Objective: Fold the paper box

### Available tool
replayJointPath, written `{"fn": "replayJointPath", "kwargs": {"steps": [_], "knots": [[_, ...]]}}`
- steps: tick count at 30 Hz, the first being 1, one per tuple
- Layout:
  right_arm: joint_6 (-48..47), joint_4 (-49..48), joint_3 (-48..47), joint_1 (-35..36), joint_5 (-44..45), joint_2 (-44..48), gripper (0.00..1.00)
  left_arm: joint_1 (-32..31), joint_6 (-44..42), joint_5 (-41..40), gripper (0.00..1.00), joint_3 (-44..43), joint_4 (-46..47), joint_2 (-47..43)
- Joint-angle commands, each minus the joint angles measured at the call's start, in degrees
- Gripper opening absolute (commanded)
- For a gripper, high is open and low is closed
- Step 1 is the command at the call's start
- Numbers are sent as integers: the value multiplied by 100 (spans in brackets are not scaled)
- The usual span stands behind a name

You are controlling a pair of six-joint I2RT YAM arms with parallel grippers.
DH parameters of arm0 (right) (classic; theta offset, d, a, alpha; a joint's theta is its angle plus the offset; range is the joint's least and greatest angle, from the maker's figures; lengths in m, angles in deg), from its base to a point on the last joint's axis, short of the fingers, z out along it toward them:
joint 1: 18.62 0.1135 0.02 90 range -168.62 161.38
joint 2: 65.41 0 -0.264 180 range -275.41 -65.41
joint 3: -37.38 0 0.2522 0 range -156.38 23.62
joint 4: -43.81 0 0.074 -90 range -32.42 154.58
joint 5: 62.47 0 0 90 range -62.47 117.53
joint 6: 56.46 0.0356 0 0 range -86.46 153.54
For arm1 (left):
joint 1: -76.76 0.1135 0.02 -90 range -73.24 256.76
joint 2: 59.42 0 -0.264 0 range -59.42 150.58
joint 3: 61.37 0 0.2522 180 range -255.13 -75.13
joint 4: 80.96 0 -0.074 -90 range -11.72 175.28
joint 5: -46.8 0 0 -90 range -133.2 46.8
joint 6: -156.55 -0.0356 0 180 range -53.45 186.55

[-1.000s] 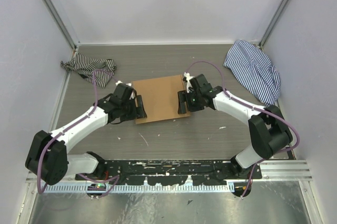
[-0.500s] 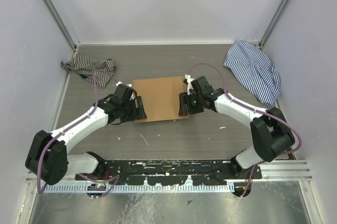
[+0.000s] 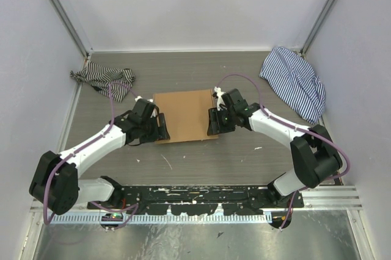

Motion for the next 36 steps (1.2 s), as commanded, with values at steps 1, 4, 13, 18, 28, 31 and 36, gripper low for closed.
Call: {"fn": "replayJointPath", "kwargs": {"steps": [1,4,13,18,28,31,36], "knots": [[91,-399,-33,33,-39,56,55,-39,6,115,73,103,178,6],[97,-564,60,33,-16,1,54,-38,-35,106,73,132,240,237],[125,-822,295,38,179,-74,50,-38,-75,69,72,171,323,398],[103,-933,438,38,429,-92,50,-38,-117,-56,72,152,296,423],[112,-1262,682,38,1073,-135,45,-38,-183,-684,71,305,720,545],[167,-1472,755,69,1342,-124,28,-45,-198,-749,70,316,938,612],[199,-1594,871,137,1571,82,19,-51,-250,-880,68,331,1158,589]]}}
